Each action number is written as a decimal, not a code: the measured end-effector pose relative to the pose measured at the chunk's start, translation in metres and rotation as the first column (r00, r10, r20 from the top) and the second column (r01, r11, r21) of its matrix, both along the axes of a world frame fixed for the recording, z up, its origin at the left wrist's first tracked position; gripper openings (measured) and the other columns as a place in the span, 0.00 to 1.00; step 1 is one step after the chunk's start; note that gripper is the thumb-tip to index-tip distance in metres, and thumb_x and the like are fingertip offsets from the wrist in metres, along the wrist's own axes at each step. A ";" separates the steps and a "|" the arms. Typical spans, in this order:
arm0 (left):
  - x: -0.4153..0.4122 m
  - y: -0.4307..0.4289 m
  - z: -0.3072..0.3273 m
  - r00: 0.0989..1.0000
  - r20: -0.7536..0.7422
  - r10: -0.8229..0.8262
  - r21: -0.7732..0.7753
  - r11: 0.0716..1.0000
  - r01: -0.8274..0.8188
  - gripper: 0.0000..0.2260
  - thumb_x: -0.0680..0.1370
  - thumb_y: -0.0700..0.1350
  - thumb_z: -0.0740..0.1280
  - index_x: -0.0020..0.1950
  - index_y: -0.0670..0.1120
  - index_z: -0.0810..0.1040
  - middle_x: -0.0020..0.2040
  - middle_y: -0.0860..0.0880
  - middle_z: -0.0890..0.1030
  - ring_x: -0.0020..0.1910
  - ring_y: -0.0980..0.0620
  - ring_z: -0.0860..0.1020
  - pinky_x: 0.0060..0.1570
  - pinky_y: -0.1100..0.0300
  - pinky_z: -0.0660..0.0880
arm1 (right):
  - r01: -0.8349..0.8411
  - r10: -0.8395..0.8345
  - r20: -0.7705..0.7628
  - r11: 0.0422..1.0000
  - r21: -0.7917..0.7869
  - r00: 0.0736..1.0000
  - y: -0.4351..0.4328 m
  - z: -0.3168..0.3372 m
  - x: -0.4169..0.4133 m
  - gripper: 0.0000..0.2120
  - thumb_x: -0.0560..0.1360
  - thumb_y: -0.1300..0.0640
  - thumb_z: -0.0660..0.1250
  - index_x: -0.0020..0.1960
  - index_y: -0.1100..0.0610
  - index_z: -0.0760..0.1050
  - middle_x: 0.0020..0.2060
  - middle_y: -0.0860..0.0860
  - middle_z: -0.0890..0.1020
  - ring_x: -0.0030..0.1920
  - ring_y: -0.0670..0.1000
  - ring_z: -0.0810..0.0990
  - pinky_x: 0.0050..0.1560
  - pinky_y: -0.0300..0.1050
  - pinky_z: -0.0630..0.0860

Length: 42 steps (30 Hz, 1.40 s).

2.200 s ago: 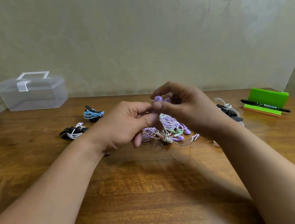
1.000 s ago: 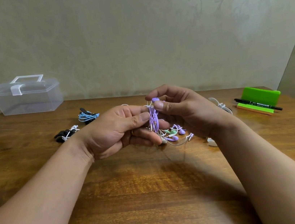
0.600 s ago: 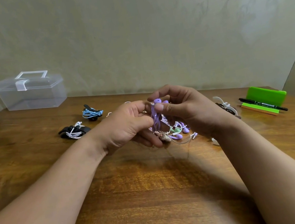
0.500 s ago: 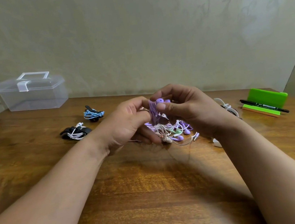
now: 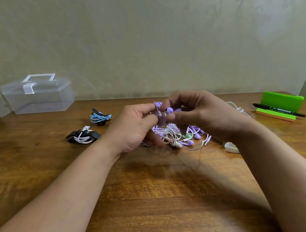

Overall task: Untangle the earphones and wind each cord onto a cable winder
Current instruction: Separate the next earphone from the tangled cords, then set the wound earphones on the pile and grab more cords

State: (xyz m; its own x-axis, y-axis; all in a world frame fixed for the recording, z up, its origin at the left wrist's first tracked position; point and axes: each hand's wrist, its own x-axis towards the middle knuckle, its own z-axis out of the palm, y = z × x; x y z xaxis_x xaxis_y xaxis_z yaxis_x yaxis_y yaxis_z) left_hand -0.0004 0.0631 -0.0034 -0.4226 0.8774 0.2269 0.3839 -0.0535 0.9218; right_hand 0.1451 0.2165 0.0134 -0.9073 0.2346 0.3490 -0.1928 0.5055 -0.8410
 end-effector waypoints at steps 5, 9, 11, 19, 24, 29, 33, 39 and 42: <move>0.003 0.000 -0.004 0.994 -0.099 -0.054 -0.053 0.997 0.049 0.13 0.85 0.42 0.63 0.65 0.54 0.81 0.52 0.53 0.88 0.34 0.42 0.86 0.46 0.42 0.84 | 0.125 -0.125 -0.077 0.992 0.002 0.989 0.003 -0.001 -0.003 0.06 0.79 0.63 0.73 0.56 0.57 0.83 0.41 0.56 0.82 0.38 0.49 0.79 0.42 0.46 0.80; 0.003 -0.002 -0.002 0.986 -0.078 -0.149 -0.068 0.987 0.144 0.15 0.86 0.40 0.61 0.70 0.52 0.78 0.54 0.52 0.87 0.33 0.43 0.85 0.44 0.48 0.84 | 0.236 -0.237 -0.122 0.971 -0.025 0.964 0.006 -0.005 -0.005 0.07 0.80 0.60 0.73 0.57 0.56 0.84 0.37 0.51 0.80 0.36 0.48 0.79 0.41 0.44 0.81; 0.002 -0.003 -0.001 0.980 -0.059 -0.189 -0.066 0.981 0.185 0.14 0.86 0.42 0.62 0.71 0.48 0.78 0.50 0.51 0.88 0.33 0.45 0.85 0.40 0.53 0.83 | 0.247 -0.248 -0.106 0.969 -0.029 0.963 0.008 -0.005 -0.004 0.07 0.80 0.59 0.73 0.57 0.55 0.84 0.38 0.52 0.81 0.37 0.47 0.79 0.42 0.43 0.81; 0.002 0.002 -0.003 0.979 0.021 -0.203 -0.038 0.978 0.204 0.10 0.83 0.44 0.67 0.62 0.45 0.83 0.53 0.46 0.88 0.28 0.50 0.82 0.35 0.56 0.81 | 0.204 -0.208 -0.038 0.976 -0.074 0.977 0.010 -0.011 -0.005 0.08 0.80 0.56 0.72 0.59 0.53 0.85 0.35 0.43 0.82 0.33 0.40 0.77 0.36 0.37 0.72; 0.002 0.005 -0.006 0.973 0.104 -0.205 0.023 0.979 0.204 0.10 0.82 0.44 0.67 0.59 0.43 0.84 0.54 0.44 0.87 0.24 0.52 0.78 0.36 0.57 0.73 | 0.147 -0.156 -0.030 0.968 -0.204 0.987 0.007 -0.014 -0.012 0.09 0.83 0.57 0.69 0.60 0.54 0.85 0.38 0.49 0.82 0.37 0.47 0.75 0.37 0.38 0.72; 0.004 0.006 -0.006 0.964 0.165 -0.206 0.056 0.978 0.200 0.10 0.79 0.51 0.68 0.52 0.48 0.87 0.53 0.42 0.87 0.23 0.53 0.77 0.29 0.61 0.72 | 0.159 -0.172 -0.068 0.974 -0.163 0.983 0.008 -0.014 -0.014 0.08 0.82 0.57 0.70 0.59 0.56 0.84 0.38 0.49 0.82 0.37 0.47 0.75 0.36 0.39 0.72; 0.002 0.008 -0.010 0.977 0.140 -0.163 0.057 0.986 0.156 0.12 0.81 0.48 0.67 0.55 0.42 0.85 0.51 0.42 0.87 0.22 0.53 0.76 0.30 0.60 0.69 | 0.197 -0.204 -0.024 0.967 -0.160 0.979 0.003 -0.014 -0.013 0.09 0.83 0.55 0.69 0.60 0.55 0.84 0.40 0.50 0.83 0.40 0.49 0.75 0.37 0.40 0.73; -0.007 0.010 -0.013 0.985 0.152 -0.078 0.024 0.997 0.075 0.11 0.82 0.47 0.67 0.48 0.45 0.88 0.45 0.42 0.88 0.20 0.53 0.74 0.28 0.64 0.68 | 0.266 -0.264 0.032 0.960 -0.086 0.964 0.003 -0.013 -0.009 0.12 0.84 0.49 0.67 0.61 0.51 0.84 0.42 0.47 0.85 0.40 0.45 0.79 0.42 0.43 0.78; -0.009 0.012 -0.014 0.991 0.130 -0.034 0.013 0.999 0.032 0.10 0.82 0.48 0.68 0.54 0.45 0.87 0.48 0.43 0.88 0.20 0.53 0.73 0.34 0.59 0.68 | 0.449 -0.449 -0.008 0.892 0.051 0.893 0.017 -0.008 -0.004 0.11 0.84 0.47 0.67 0.60 0.50 0.84 0.44 0.47 0.86 0.40 0.47 0.84 0.46 0.50 0.80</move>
State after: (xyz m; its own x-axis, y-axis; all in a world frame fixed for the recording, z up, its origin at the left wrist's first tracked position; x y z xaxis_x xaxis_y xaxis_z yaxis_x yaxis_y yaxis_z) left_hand -0.0095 0.0748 -0.0173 -0.4201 0.8892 0.1814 0.2582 -0.0746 0.9632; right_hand 0.1408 0.2330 0.0058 -0.7108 0.5998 0.3675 0.0679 0.5785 -0.8129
